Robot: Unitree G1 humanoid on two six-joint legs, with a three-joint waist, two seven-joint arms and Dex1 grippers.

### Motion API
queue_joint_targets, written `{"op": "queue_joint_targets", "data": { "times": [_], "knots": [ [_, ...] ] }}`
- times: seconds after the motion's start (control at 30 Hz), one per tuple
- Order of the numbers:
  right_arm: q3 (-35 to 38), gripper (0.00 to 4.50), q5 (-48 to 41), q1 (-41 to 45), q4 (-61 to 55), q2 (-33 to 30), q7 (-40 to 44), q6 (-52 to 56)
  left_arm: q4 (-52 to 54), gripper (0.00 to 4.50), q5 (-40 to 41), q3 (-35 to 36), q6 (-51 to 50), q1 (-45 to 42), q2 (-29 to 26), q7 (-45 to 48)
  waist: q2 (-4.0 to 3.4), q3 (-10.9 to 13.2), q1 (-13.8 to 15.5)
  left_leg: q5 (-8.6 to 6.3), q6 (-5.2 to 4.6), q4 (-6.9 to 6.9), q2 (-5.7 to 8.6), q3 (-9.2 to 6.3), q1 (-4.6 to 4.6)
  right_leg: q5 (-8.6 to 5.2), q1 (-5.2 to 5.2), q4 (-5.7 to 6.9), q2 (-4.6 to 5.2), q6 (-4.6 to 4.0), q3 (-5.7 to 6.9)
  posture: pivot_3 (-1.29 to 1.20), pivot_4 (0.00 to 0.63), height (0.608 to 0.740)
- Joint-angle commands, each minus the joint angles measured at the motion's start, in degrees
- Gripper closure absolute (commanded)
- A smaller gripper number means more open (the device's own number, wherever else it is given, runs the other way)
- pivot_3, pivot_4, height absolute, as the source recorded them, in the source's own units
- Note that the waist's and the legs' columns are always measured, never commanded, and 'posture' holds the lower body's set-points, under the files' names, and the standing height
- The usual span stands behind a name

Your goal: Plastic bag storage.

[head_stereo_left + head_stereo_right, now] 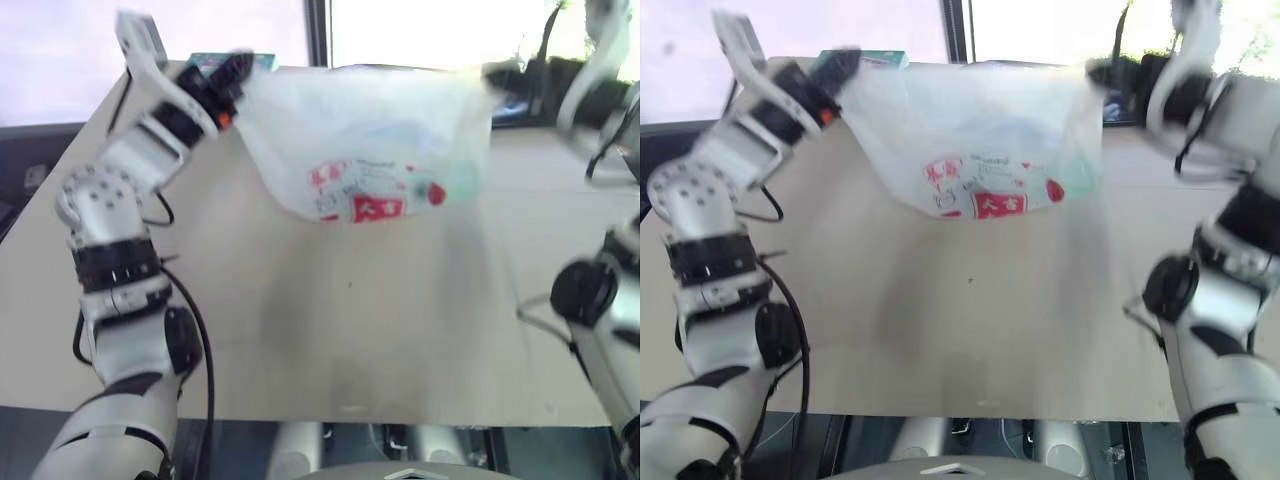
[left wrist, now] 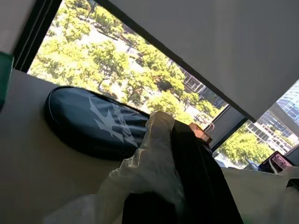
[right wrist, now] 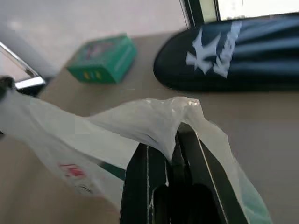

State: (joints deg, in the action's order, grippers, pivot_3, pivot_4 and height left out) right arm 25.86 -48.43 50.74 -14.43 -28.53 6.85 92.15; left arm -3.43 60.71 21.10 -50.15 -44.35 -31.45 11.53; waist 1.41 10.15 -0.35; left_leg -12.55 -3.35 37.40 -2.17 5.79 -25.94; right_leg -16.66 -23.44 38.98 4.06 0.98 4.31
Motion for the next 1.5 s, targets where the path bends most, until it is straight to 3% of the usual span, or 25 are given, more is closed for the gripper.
{"op": "queue_joint_targets", "data": {
  "times": [0.03,0.2,0.27,0.37,0.47,0.5,0.57,0.7,0.73,0.77,0.83,0.93,1.0,1.13,1.27,1.5],
  "knots": [
    [-2.8,4.50,-0.8,-9.6,-12.3,-8.2,0.1,0.3,6.3,4.42,-0.4,3.3,0.0,5.6,-0.7,-1.5,-0.04,0.0,0.1,0.00,0.00,0.01,0.02,0.00,0.00,0.00,-0.01,0.01,0.00,0.00,-0.01,0.00,0.150,0.740],
    [-6.1,4.50,3.8,-22.5,-16.2,-11.0,0.5,-4.0,10.0,4.42,-5.9,-0.9,2.5,15.2,0.1,1.0,-0.01,0.0,-0.1,0.01,0.01,0.20,-0.09,0.04,0.60,0.00,0.41,0.26,-0.02,0.01,-0.17,0.00,0.150,0.740],
    [-7.2,4.50,4.7,-25.7,-18.1,-11.6,2.1,-8.8,12.3,4.42,-6.1,-1.7,2.8,16.5,0.3,2.5,-0.01,0.0,-0.1,0.01,0.03,0.09,-0.09,0.06,1.20,-0.02,0.98,0.25,-0.04,0.00,-0.22,0.00,0.150,0.740],
    [-5.5,4.50,1.6,-28.3,-21.9,-11.1,7.1,-13.9,15.5,4.42,-4.0,-0.6,2.3,19.0,0.9,4.3,0.00,0.0,-0.3,0.00,0.03,0.14,-0.07,0.07,1.26,-0.02,0.96,0.46,-0.03,0.00,-0.35,0.00,0.150,0.740],
    [-4.9,3.61,2.8,-34.5,-29.0,-13.2,14.5,-24.9,22.1,4.50,-2.1,-1.3,2.4,25.3,-0.7,12.2,0.00,-0.1,-0.2,0.00,0.03,0.08,-0.08,0.09,1.24,-0.03,0.92,0.39,-0.02,0.00,-0.40,0.00,0.150,0.740],
    [-4.2,3.04,2.9,-37.2,-30.8,-13.1,15.9,-27.5,23.5,4.24,-2.2,-0.7,3.7,27.4,-1.0,14.2,0.00,-0.1,-0.2,0.00,0.03,0.06,-0.10,0.09,1.26,-0.04,0.96,0.31,-0.03,-0.01,-0.42,0.00,0.150,0.740],
    [-4.6,2.17,5.3,-44.1,-33.7,-15.2,19.2,-31.8,25.5,3.69,-3.4,0.3,6.3,30.9,-1.5,16.8,0.01,-0.1,0.0,0.01,0.04,0.02,-0.13,0.07,1.21,-0.04,0.95,0.19,-0.04,-0.01,-0.37,0.00,0.150,0.740],
    [-1.2,0.36,9.2,-58.8,-37.8,-14.9,24.7,-41.2,30.9,1.93,-7.0,0.6,11.4,38.8,-0.8,19.6,0.02,-0.1,0.4,0.00,0.02,0.01,-0.11,0.02,1.33,-0.02,1.21,-0.04,-0.02,0.01,-0.30,0.00,0.150,0.740],
    [1.5,0.00,7.1,-61.8,-38.4,-11.9,25.8,-44.1,32.8,1.43,-7.8,0.6,12.3,41.4,-0.8,20.1,0.07,-0.1,0.6,-0.02,0.01,0.01,-0.11,-0.02,1.39,-0.02,1.29,-0.07,0.00,0.02,-0.27,0.00,0.150,0.740],
    [3.9,0.00,3.0,-63.9,-38.3,-8.3,26.5,-46.9,34.1,0.92,-8.6,0.5,13.1,43.3,-1.0,20.4,0.07,-0.2,0.6,-0.02,0.01,-0.01,-0.11,-0.05,1.44,-0.03,1.34,-0.11,0.00,0.02,-0.26,0.00,0.150,0.740],
    [7.7,0.00,3.2,-68.7,-38.9,-3.3,28.0,-53.2,36.4,0.03,-14.6,-0.8,16.8,47.6,-2.4,21.5,0.02,-0.2,0.7,-0.03,0.02,-0.01,-0.18,-0.11,1.53,-0.03,1.42,-0.08,-0.05,0.02,-0.19,0.00,0.150,0.740],
    [9.1,0.00,5.5,-72.7,-36.9,-1.5,31.0,-58.8,35.9,0.03,-19.7,-1.3,25.4,52.1,1.3,23.5,-0.13,-0.3,0.8,-0.07,0.02,-0.14,-0.17,-0.07,2.00,-0.06,1.85,-0.15,-0.02,0.00,-0.23,0.00,0.150,0.740],
    [7.8,0.00,11.7,-73.6,-33.4,-0.7,34.1,-67.9,36.0,0.03,-20.2,-1.1,27.9,54.3,3.4,23.8,-0.09,-0.4,0.8,-0.35,-0.01,-0.16,-0.17,0.03,2.15,-0.06,1.92,-0.14,0.01,-0.01,-0.35,0.00,0.150,0.740],
    [5.3,0.00,16.7,-76.0,-29.3,3.2,37.7,-80.1,34.8,0.03,-22.1,-0.4,31.5,57.3,3.3,26.8,-0.02,-0.5,1.0,-0.36,-0.02,-0.16,-0.20,0.01,2.18,-0.08,1.88,-0.13,0.00,-0.05,-0.33,0.00,0.150,0.740],
    [4.1,0.00,22.8,-83.9,-23.7,8.1,42.8,-94.8,30.4,0.03,-22.0,4.6,36.5,64.0,2.0,34.6,-0.25,-0.8,1.1,-0.26,-0.21,-0.25,-0.21,0.01,2.13,-0.09,1.87,-0.16,0.00,-0.06,-0.33,0.00,0.150,0.740],
    [5.0,0.00,17.6,-90.4,-19.9,6.7,48.5,-99.3,28.0,0.03,-20.7,8.8,37.8,69.8,1.3,37.9,-0.38,-1.0,1.0,-0.50,-0.06,-0.30,-0.29,0.04,2.15,-0.32,1.83,-0.39,0.11,-0.09,-0.34,0.00,0.150,0.740]
  ]
}}
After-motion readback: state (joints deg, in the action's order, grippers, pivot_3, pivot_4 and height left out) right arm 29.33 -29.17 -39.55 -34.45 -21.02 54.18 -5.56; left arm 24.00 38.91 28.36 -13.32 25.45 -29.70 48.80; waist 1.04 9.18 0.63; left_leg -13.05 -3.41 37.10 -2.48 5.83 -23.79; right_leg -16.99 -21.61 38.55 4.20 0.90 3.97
